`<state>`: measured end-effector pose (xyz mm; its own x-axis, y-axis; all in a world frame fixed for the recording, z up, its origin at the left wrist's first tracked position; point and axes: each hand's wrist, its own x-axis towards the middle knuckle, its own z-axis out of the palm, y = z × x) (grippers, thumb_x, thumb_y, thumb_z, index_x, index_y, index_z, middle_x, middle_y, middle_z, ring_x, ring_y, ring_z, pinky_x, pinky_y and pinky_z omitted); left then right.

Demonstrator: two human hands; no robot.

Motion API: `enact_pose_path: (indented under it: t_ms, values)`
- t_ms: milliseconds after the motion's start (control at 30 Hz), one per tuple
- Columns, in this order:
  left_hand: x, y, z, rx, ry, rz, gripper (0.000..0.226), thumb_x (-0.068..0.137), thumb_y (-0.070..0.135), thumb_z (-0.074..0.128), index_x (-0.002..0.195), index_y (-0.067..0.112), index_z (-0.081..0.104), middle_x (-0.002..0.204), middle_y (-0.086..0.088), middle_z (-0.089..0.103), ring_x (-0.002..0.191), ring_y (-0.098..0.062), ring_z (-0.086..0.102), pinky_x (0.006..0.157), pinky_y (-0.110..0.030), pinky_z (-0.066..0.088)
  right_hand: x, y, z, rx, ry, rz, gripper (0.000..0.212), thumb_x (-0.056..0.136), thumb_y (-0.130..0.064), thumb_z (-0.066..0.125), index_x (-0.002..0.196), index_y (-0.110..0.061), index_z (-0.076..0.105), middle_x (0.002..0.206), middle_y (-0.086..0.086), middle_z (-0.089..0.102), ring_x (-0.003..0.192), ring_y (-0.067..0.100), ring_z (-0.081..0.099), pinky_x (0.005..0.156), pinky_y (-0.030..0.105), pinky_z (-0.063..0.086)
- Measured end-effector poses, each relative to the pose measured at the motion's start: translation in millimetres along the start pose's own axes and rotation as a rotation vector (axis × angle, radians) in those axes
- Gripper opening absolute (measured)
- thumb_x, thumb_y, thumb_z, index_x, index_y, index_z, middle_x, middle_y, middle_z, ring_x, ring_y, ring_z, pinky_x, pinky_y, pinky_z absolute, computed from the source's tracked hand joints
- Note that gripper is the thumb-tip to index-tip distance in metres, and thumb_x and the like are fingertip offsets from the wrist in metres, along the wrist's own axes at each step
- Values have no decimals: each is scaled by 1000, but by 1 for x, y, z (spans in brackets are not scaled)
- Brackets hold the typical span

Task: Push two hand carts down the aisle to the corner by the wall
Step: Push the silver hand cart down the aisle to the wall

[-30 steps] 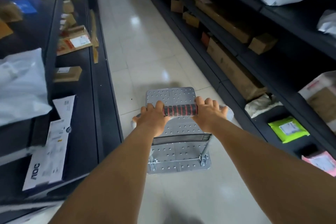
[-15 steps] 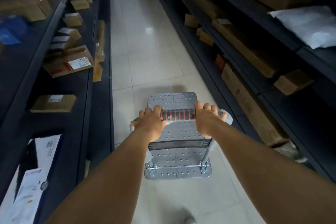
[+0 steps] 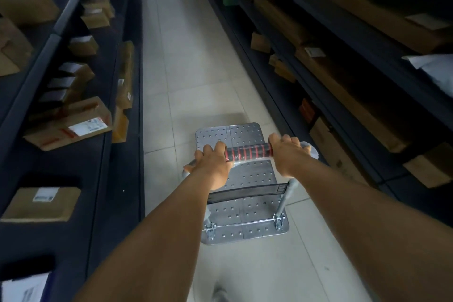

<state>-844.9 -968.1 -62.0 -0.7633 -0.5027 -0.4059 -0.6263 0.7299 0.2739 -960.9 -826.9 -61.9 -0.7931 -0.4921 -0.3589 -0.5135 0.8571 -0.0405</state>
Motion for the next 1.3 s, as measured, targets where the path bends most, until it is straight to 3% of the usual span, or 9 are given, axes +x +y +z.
enact_pose_path:
  t_ms: [300,533,733,833,1300]
  values:
    - [160,-4,-72,10,9,-16,37,98,29,41,133,30,28,126,-6,38,118,-27,35,94,-52,39,162,-32,-58,39,4,0,71,77,7,63,134,-20,31,134,12,39,129,33,33,107,64,26]
    - [276,-1,-127,-22,43,-46,35,97,29,43,129,34,31,115,-1,39,112,-22,36,95,-48,38,285,-47,-102,90,-5,-67,68,77,9,58,131,-21,32,132,12,39,128,32,32,107,67,22]
    - [373,-1,-171,-61,46,-48,42,94,44,45,132,36,30,126,0,39,120,-22,35,99,-46,35,387,-63,-143,63,-30,-83,67,76,8,58,129,-22,30,132,10,38,127,31,32,107,65,23]
    - [425,1,-195,-90,38,-48,45,93,52,44,131,35,30,124,0,38,120,-22,33,100,-49,33,444,-72,-162,65,-13,-82,67,76,6,62,127,-23,29,131,10,39,126,30,33,107,64,24]
    - [662,-11,-299,-94,58,-37,36,96,46,41,129,33,32,124,0,41,118,-23,34,99,-57,35,681,-123,-248,45,22,-69,72,75,3,66,131,-22,28,135,11,36,128,31,33,108,61,27]
